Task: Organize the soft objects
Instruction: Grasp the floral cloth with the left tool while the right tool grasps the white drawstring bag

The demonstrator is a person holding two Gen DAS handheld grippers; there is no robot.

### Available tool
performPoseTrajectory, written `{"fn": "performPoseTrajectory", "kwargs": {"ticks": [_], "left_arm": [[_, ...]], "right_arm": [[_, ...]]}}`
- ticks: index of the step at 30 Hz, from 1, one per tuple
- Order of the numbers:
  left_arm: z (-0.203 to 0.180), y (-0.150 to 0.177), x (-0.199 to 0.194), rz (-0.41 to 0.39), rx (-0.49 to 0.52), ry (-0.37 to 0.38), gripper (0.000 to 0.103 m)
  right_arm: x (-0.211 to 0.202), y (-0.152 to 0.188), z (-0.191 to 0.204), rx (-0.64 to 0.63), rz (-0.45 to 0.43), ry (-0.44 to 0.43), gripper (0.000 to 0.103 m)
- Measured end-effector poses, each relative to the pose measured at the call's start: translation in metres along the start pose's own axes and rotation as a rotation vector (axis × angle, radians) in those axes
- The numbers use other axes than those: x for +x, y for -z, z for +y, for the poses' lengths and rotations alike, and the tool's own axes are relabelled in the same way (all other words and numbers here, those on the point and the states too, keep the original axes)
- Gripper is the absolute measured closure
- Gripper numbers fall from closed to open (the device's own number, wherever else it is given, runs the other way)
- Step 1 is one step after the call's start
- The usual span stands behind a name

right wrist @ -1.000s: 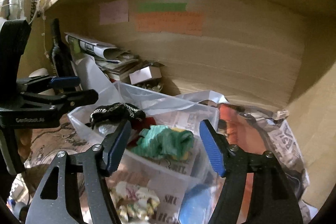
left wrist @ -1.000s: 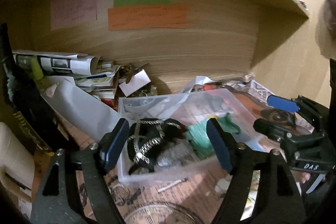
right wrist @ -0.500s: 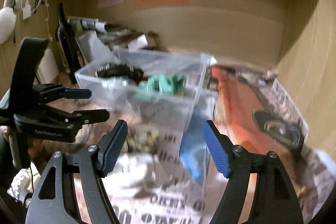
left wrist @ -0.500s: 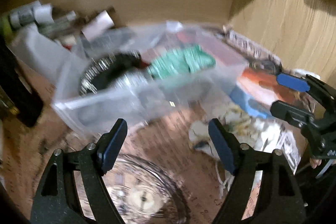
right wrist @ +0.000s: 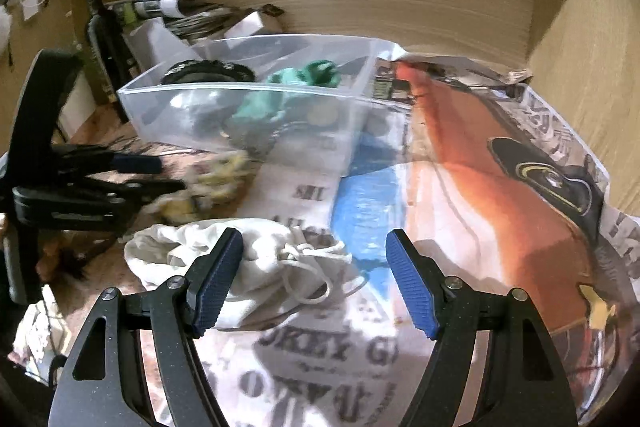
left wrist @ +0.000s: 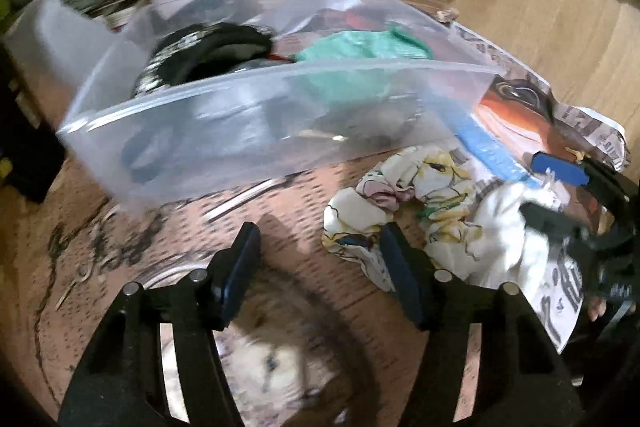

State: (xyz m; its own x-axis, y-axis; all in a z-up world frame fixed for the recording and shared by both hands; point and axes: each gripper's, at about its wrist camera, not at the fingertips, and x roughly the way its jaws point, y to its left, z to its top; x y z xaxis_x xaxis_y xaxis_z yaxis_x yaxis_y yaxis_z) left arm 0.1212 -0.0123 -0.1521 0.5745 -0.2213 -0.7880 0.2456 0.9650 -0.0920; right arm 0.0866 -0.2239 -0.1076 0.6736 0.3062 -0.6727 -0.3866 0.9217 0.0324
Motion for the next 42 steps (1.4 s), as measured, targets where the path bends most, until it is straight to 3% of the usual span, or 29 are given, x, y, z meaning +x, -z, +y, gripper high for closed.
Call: {"fn": "performPoseTrajectory", "kwargs": {"ticks": [4,10,13,22,24,26,29,31,33,35,42], "left_arm": [[0.016,0.011,-0.012,-0.002,-0.018,-0.02,0.04],[0.026,0.014,-0.033,-0.038,-0.075,0.005,0.04],[0.021,0.011,-0.038,-0.055,-0.087,0.05,0.039],[-0.009,0.014,-0.016,-0.002,-0.036,0.072,0.02],[-0.012,0.014,-0.013,-0.009,-0.021,0.056,0.02],[-0.012,0.014,-0.012,-0.022,-0.026,0.049,0.021],[-0.013,0.014,-0.01,-0.043,-0.015,0.026,0.04],[-0.016,0.013,-0.009,-0.052,-0.002,0.02,0.049],[-0.016,0.013,-0.009,-0.058,0.012,0.014,0.066],[-0.014,0.013,-0.01,-0.059,0.013,0.019,0.077],[-0.008,0.011,-0.029,-0.115,-0.012,0.023,0.085]], "right_arm": [[-0.001,-0.002,-0.012,0.042,-0.009,0.041,0.032],[-0.016,-0.008,-0.01,0.073,-0.051,-0.002,0.031],[-0.018,-0.011,-0.002,0.057,-0.059,-0.035,0.018],[0.013,0.004,0.01,0.033,0.034,-0.05,0.018],[0.011,0.004,0.011,0.024,0.026,-0.05,0.022],[0.011,0.004,0.011,0.02,0.027,-0.058,0.035],[0.009,0.004,0.011,0.018,0.019,-0.066,0.05],[0.008,0.003,0.011,0.018,0.01,-0.07,0.056],[0.006,0.001,0.012,0.017,0.0,-0.073,0.062],[0.003,-0.002,0.012,0.02,-0.013,-0.081,0.068],[-0.014,-0.019,0.014,0.011,-0.091,-0.087,0.07]]}}
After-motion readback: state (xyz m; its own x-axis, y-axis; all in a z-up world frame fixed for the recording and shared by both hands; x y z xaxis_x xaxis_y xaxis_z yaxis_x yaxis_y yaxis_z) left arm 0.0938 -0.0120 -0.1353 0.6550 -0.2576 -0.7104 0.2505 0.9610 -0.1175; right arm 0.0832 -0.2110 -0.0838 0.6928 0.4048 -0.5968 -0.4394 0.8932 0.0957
